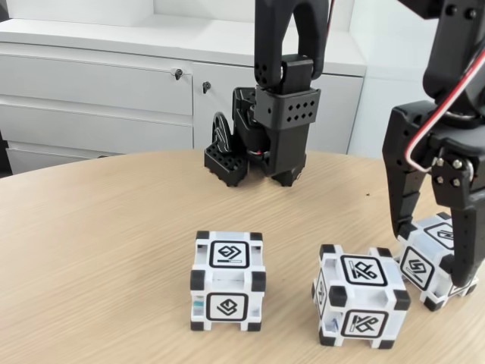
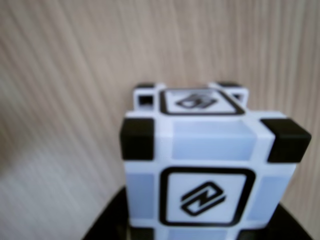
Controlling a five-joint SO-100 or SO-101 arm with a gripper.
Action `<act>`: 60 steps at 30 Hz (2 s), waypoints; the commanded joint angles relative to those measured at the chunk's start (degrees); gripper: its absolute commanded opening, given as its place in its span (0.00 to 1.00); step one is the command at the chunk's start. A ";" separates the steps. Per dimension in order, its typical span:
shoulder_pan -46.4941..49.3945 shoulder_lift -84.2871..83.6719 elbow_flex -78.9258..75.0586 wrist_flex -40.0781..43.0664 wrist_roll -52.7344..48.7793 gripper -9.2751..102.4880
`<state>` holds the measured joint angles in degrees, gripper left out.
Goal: Stack cubes from left to right.
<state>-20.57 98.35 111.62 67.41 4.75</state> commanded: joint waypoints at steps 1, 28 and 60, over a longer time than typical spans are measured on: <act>0.35 6.94 -0.18 0.53 -1.76 0.08; 26.98 37.71 -0.97 20.48 -13.62 0.08; 52.82 26.28 -1.05 19.51 -15.21 0.08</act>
<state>29.36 124.72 111.88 87.71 -10.81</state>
